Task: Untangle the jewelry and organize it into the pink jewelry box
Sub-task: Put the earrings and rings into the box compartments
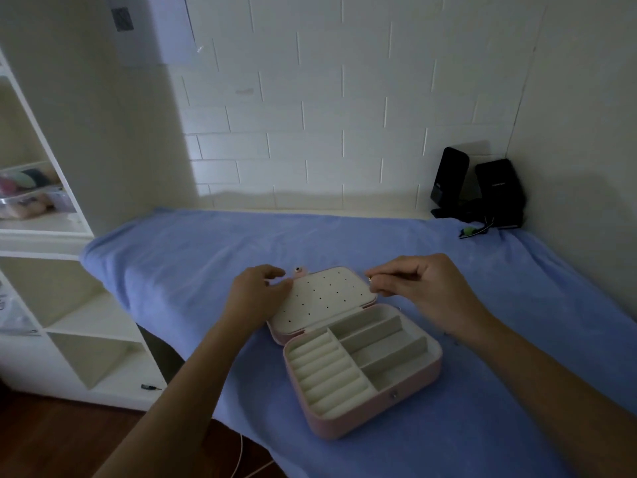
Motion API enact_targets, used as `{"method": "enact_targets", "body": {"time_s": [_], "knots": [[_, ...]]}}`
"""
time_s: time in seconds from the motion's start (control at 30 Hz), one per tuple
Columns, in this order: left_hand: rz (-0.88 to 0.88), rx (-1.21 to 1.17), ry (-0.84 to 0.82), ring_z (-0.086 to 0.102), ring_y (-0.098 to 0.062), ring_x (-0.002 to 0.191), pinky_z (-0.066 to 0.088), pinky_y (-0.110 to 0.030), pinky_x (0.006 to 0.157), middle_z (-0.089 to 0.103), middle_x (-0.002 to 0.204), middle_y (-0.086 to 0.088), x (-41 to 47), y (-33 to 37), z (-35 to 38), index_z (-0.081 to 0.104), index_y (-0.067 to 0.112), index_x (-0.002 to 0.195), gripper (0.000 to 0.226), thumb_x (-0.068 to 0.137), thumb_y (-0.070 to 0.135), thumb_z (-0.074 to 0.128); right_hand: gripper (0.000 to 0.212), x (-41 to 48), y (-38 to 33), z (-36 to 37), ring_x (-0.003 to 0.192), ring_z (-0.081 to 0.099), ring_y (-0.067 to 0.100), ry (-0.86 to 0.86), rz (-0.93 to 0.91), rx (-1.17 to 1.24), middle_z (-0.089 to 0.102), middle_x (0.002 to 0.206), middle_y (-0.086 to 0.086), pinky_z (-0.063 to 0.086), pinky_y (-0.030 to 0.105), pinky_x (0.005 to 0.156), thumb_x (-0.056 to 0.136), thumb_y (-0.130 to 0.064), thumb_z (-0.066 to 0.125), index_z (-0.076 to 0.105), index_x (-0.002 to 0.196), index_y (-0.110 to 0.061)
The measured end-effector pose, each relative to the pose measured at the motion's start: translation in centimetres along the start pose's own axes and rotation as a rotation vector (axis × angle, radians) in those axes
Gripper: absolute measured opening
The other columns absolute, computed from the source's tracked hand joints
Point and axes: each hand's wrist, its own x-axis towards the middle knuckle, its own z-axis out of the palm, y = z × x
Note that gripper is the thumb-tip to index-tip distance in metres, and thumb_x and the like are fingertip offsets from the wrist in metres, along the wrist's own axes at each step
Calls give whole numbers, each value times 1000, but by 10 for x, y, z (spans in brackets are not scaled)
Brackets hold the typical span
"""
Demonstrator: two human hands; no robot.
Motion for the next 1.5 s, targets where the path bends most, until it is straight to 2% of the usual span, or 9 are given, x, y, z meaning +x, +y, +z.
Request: {"method": "enact_targets", "body": {"time_s": [0.1, 0.23, 0.37, 0.53, 0.67, 1.0, 1.17, 1.37, 1.5], "knots": [[148, -130, 52, 59, -11, 103, 42, -19, 81, 63, 114, 6, -26, 5, -10, 67, 26, 106, 22, 84, 24, 68, 5, -1, -15, 8, 68, 70, 17, -39, 57, 92, 72, 72, 12, 54, 18, 64, 74, -1, 73, 73, 79, -2], [297, -473, -213, 68, -3, 76, 51, -13, 64, 73, 85, 11, -67, 28, -23, 71, 25, 89, 17, 77, 14, 73, 13, 1, -32, 25, 66, 69, 20, -162, 147, 150, 71, 73, 17, 55, 20, 62, 71, -8, 72, 71, 79, 2], [360, -520, -138, 68, -10, 66, 56, -23, 64, 72, 71, 7, -79, 29, -21, 74, 25, 80, 10, 71, 20, 76, 5, 7, -40, 38, 61, 67, 14, -317, 318, 192, 71, 68, 10, 53, 17, 58, 76, -6, 69, 70, 79, -2], [347, -513, -115, 62, -5, 53, 49, -16, 54, 69, 60, 6, -82, 20, -25, 72, 24, 69, 14, 65, 37, 68, 18, 12, -42, 49, 58, 65, 18, -370, 358, 180, 70, 69, 13, 54, 22, 59, 72, -12, 73, 65, 84, 0], [382, -433, -26, 60, -6, 57, 44, -13, 51, 67, 62, 11, -79, 18, -27, 70, 27, 68, 16, 70, 42, 64, 16, 13, -42, 53, 62, 67, 20, -350, 307, 187, 71, 74, 15, 56, 23, 60, 74, -14, 70, 68, 82, 0], [325, -503, 40, 62, -7, 60, 49, -22, 52, 68, 66, 12, -88, 25, -21, 69, 28, 71, 18, 80, 12, 70, 5, 13, -53, 44, 73, 70, 15, -325, 267, -30, 73, 76, 6, 56, 22, 70, 79, -11, 72, 73, 82, -8], [443, -384, 74, 61, -5, 67, 43, -10, 53, 65, 73, 18, -94, 24, -21, 65, 31, 73, 6, 77, 34, 64, 8, 5, -63, 41, 75, 68, 7, -325, 239, -255, 73, 78, -7, 53, 19, 74, 73, -25, 78, 75, 78, -19], [508, -183, 24, 56, 0, 74, 42, -10, 59, 63, 78, 17, -94, 4, -17, 70, 30, 80, 27, 83, 47, 50, 6, -2, -56, 42, 63, 57, 24, -362, 276, -293, 70, 74, 7, 50, 37, 65, 78, -29, 74, 74, 75, -24], [527, 4, -78, 43, 4, 93, 32, -1, 72, 62, 105, 12, -96, -11, -5, 74, 30, 93, 41, 85, 49, 39, 9, -8, -50, 39, 56, 44, 12, -374, 382, -219, 57, 59, 4, 39, 27, 59, 78, -28, 73, 74, 72, -21]]}}
